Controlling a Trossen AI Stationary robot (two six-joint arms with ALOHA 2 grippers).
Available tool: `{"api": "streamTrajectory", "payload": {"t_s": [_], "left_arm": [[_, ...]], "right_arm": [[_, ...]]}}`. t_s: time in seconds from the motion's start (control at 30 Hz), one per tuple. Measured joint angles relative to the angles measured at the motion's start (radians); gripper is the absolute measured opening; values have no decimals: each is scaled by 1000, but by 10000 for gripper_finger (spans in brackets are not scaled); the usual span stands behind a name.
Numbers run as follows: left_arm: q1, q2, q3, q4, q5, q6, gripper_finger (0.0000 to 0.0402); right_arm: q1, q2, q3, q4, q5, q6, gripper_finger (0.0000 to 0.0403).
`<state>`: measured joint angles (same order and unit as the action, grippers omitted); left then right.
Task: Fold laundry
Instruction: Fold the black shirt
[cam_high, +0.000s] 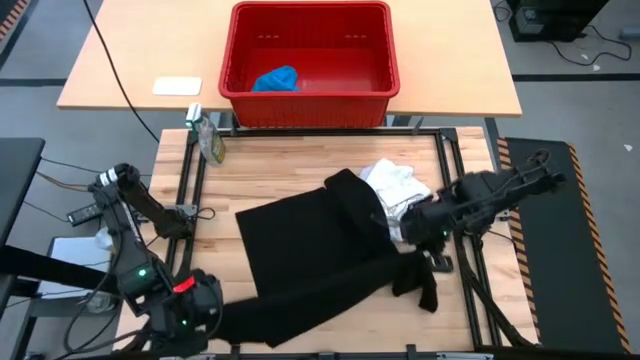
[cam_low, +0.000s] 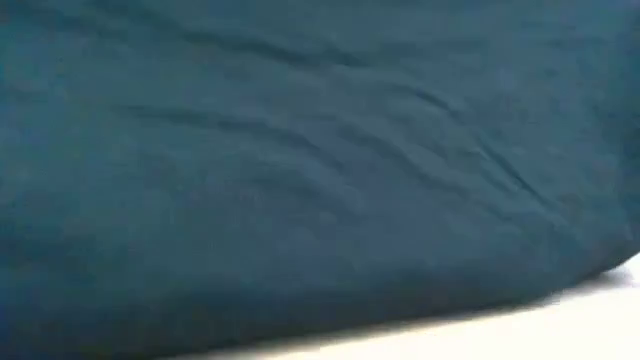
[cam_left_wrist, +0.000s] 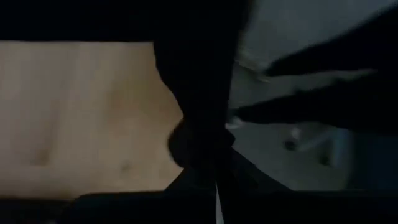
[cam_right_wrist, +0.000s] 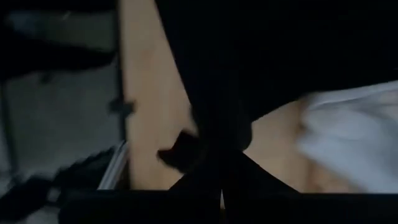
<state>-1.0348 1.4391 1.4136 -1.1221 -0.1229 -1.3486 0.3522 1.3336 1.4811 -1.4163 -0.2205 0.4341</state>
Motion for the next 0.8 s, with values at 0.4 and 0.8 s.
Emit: {"api": "streamTrajectory", "payload": {"t_s": [0.4, 0.8], "left_arm": [[23, -8, 0, -401, -79, -212, 0], [91, -7, -63, -451, -169, -285, 0]], "right_arm": [[-206, -10, 0, 5, 425, -66, 6], [-351, 21, 0, 138, 587, -220, 6]]}}
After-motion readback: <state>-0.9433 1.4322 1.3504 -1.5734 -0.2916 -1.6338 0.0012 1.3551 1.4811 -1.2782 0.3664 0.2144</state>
